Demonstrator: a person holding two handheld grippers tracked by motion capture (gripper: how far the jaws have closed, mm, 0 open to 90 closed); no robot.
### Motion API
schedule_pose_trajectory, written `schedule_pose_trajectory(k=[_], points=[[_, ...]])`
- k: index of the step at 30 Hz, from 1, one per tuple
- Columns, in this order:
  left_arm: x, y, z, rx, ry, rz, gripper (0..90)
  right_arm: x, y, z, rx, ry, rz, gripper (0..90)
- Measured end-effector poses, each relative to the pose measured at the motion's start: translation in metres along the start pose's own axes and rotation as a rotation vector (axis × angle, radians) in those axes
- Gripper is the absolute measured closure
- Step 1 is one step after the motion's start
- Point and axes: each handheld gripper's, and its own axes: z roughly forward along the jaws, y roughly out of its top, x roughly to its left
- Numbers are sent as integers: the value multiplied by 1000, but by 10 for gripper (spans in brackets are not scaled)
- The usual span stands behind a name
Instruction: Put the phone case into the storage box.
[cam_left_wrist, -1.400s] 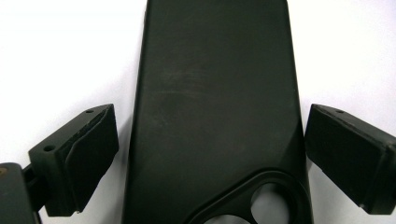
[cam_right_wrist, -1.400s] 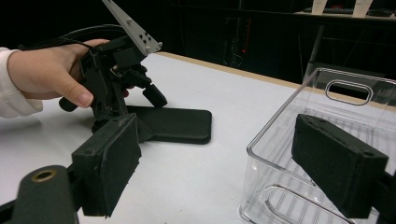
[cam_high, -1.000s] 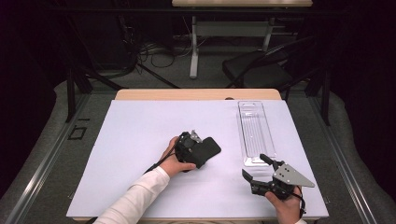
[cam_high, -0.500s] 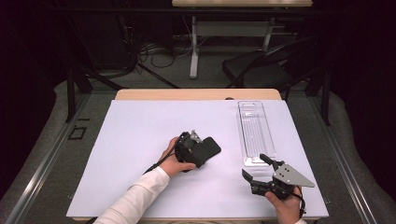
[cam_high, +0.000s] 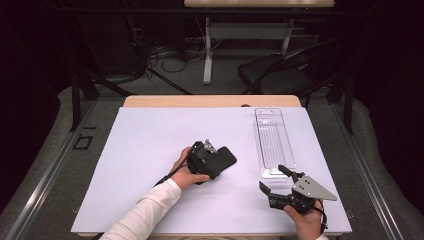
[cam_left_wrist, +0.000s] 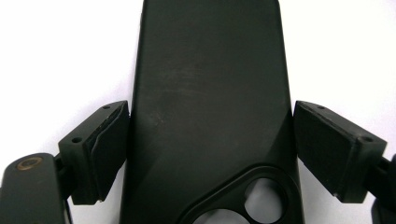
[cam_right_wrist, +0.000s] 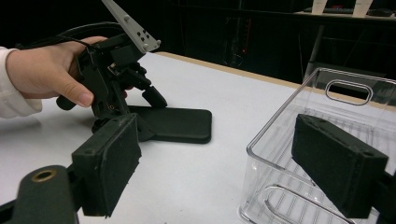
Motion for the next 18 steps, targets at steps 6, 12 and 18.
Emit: schedule_pose_trajectory(k=[6,12,18], points=[[0,0,-2,5,-6,-10,142,0,0,0,0,1,-1,143],[1,1,-7,0,-3,-21,143,0,0,0,-1,2,-2,143],[3,1,-12,2,-9,-46,143,0,0,1,0,3,0,143]])
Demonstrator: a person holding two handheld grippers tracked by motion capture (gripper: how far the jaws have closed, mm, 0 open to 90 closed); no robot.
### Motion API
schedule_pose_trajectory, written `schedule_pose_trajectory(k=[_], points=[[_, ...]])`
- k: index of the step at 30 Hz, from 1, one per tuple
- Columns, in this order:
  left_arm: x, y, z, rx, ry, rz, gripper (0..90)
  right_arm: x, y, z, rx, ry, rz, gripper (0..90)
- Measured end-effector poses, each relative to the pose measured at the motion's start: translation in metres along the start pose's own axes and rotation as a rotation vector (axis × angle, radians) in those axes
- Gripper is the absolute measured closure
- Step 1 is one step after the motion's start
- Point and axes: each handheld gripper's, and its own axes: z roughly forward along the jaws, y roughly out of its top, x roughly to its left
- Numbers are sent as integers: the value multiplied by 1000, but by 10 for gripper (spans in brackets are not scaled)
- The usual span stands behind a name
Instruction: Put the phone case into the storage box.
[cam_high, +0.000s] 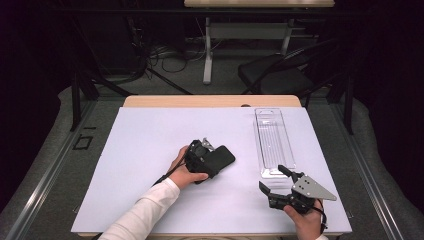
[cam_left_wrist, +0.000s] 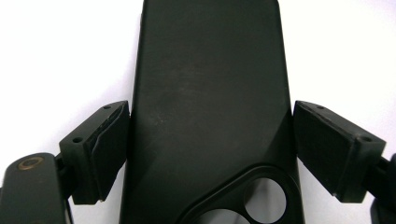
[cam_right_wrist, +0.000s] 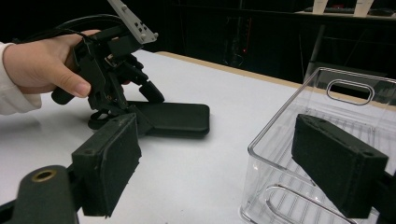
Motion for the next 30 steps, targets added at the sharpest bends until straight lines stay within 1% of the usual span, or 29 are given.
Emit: schedule_pose_trajectory(k=[4,8,15,19,20,23,27,28,30], points=[[1,0,-5,-2,-3,-21,143,0,0,0,0,0,0,143],[1,0,-10,2,-8,-26,143,0,0,0,0,0,0,143],[1,0,-21,-14,-2,-36,144,0,0,0,0,-1,0,143],[0,-1,-29,-12,-5,-38,144,0,0,0,1,-1,0,143],[-1,0,-31,-9,-6,-37,144,0,0,0,1,-1,-1,143],[-4,1,-37,-2,12,-22,145,0,0,0,1,-1,-1,143],[-7,4,-46,-2,9,-11,144,0,0,0,1,-1,-1,143],[-9,4,-48,-4,16,-9,144,0,0,0,1,-2,0,143],[-11,5,-52,-4,11,-2,144,0,0,0,1,-1,0,143]])
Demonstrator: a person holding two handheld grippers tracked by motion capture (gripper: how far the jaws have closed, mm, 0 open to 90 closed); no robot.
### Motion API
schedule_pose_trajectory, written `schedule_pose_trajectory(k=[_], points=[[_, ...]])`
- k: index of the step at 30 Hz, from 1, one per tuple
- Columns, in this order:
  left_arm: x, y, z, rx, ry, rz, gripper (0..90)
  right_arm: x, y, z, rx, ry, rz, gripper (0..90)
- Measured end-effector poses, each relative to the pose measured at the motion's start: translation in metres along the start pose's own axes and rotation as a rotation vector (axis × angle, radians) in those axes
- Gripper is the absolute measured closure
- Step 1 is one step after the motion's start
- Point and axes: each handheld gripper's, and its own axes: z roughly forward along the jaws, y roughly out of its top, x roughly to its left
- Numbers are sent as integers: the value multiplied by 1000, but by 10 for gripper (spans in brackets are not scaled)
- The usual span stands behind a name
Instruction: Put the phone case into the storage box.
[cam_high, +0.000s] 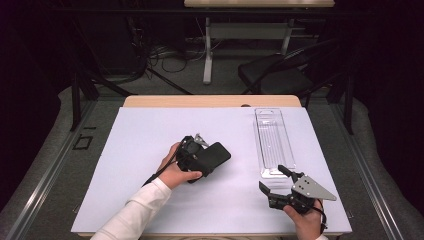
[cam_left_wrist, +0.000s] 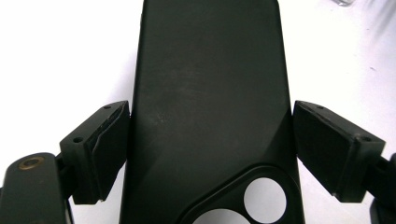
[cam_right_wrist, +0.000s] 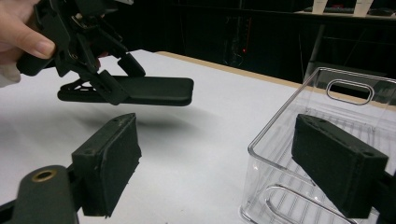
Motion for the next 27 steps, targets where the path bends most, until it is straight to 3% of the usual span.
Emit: schedule_pose_trajectory(k=[27], points=[[-22,14,-56,-54,-31,34,145,1,1,1,7,3,-7,142]])
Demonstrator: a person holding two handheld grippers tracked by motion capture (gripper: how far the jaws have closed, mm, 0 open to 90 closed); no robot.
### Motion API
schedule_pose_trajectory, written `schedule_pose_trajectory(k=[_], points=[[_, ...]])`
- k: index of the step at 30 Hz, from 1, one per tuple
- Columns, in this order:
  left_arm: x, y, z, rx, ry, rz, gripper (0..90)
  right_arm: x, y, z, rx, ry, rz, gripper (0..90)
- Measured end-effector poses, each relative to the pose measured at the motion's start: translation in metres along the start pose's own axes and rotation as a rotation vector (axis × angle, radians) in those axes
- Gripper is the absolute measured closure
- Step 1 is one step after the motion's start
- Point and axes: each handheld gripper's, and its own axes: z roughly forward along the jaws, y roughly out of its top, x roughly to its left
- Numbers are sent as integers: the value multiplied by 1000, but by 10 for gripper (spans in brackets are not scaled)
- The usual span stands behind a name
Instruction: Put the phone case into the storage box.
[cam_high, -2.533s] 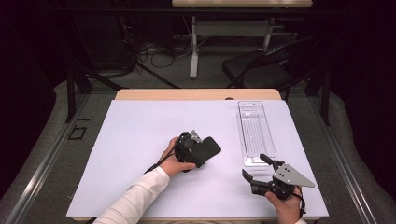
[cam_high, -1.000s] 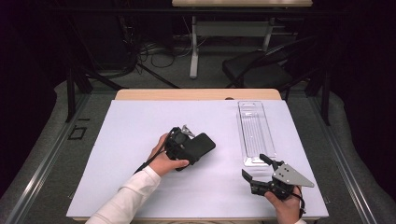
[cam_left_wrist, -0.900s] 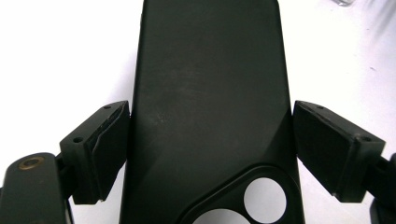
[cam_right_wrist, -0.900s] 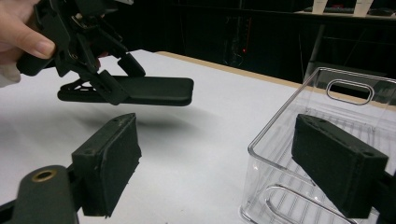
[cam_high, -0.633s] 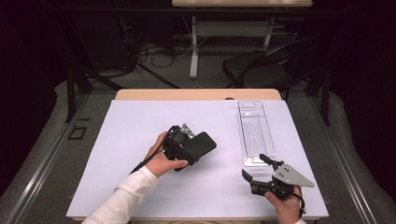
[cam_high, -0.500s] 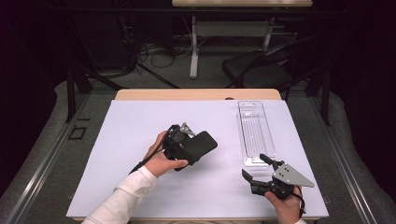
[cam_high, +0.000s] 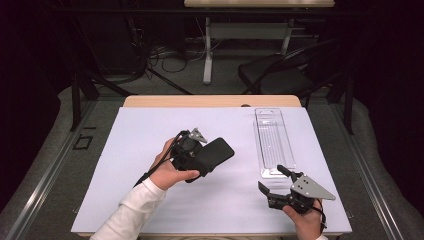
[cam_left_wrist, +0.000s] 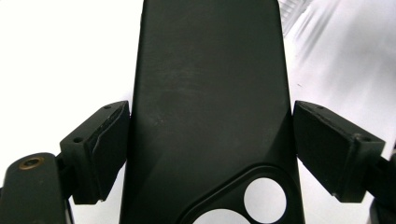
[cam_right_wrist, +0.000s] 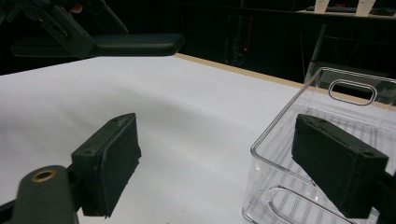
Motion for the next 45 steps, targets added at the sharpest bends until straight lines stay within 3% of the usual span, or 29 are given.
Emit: schedule_pose_trajectory(k=[8,13,21,30,41,45], points=[[-3,-2,-6,-2,-15,6,145,3,2,1,-4,12,-4,142],[-2,-4,-9,-3,-21,6,145,5,2,4,2,18,-39,142],[-1,-6,-11,-1,-26,8,145,8,4,9,47,7,-59,142],[0,-6,-18,-8,-26,16,146,14,18,17,99,43,-175,146],[4,-7,-26,-17,-22,8,145,21,42,38,105,106,-231,151],[6,-8,-27,-16,-24,4,146,24,50,45,108,112,-291,153]])
